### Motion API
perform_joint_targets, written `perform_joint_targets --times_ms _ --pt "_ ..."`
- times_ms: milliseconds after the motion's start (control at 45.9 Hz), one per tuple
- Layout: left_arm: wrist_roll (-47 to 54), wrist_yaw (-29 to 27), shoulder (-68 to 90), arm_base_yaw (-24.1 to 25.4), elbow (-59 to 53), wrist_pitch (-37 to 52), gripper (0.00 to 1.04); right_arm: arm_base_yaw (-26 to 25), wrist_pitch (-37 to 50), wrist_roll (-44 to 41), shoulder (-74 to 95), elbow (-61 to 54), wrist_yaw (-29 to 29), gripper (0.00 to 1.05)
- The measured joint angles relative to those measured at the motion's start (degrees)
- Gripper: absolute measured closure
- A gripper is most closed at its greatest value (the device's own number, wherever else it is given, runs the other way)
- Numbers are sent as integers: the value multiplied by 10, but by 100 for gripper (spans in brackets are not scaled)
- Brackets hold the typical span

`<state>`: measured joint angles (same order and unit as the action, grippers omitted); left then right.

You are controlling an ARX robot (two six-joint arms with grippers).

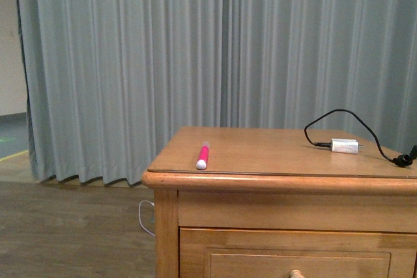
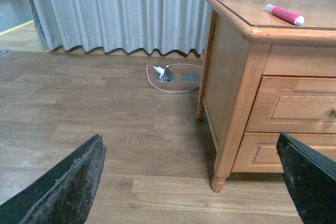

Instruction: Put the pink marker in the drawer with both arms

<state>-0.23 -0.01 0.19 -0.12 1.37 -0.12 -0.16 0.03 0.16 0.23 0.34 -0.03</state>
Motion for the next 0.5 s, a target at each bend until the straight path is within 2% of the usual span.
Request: perform_joint_targets --times_ms 501 --pt "0 0 0 0 0 0 6 0 0 0 0 0 0 8"
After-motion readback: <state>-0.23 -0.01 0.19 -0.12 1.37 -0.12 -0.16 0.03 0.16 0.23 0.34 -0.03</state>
